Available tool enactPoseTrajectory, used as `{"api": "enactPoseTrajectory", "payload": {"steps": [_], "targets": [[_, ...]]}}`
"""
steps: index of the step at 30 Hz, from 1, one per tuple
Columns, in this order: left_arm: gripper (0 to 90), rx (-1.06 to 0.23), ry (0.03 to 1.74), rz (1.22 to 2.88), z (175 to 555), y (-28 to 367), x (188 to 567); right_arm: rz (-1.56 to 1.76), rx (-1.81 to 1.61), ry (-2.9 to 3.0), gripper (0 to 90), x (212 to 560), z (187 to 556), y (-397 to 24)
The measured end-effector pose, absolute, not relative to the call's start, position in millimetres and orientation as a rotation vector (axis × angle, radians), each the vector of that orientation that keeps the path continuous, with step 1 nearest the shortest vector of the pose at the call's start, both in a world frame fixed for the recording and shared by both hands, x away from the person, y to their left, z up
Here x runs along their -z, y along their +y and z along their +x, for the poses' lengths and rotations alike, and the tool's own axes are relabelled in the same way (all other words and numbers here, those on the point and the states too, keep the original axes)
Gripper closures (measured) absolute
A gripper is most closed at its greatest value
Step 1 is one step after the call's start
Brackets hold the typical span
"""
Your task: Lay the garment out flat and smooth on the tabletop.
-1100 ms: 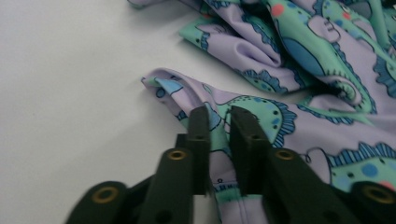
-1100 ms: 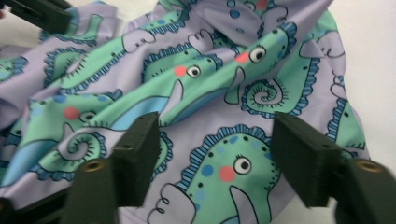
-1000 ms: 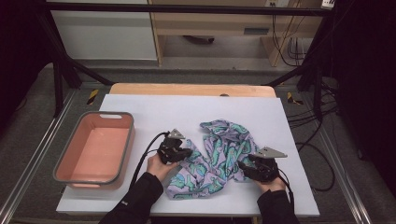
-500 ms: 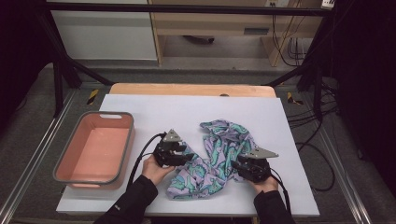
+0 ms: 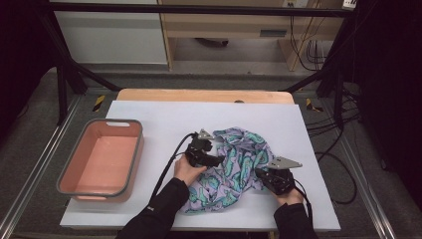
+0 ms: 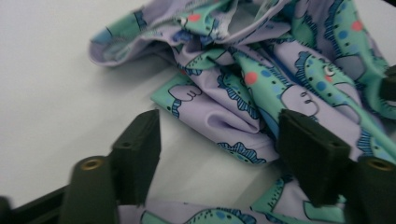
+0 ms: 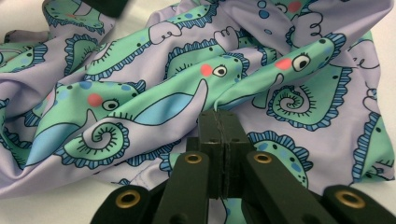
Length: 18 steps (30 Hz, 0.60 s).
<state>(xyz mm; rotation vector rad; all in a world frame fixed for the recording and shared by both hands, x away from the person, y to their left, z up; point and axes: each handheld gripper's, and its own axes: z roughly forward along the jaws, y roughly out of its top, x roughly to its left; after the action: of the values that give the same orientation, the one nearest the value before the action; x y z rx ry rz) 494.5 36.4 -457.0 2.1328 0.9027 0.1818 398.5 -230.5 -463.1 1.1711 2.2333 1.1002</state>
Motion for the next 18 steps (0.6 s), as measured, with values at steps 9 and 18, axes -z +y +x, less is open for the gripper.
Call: {"api": "enactPoseTrajectory", "payload": {"steps": [9,18], "targets": [[66.4,-0.177,0.932,2.136,500,26,475,1.161,-1.104,2.248,90.0,463,399,-228],[88.5,-0.265,0.892,2.155,494,36,459,1.173,-1.104,2.246,90.0,460,398,-231]]}}
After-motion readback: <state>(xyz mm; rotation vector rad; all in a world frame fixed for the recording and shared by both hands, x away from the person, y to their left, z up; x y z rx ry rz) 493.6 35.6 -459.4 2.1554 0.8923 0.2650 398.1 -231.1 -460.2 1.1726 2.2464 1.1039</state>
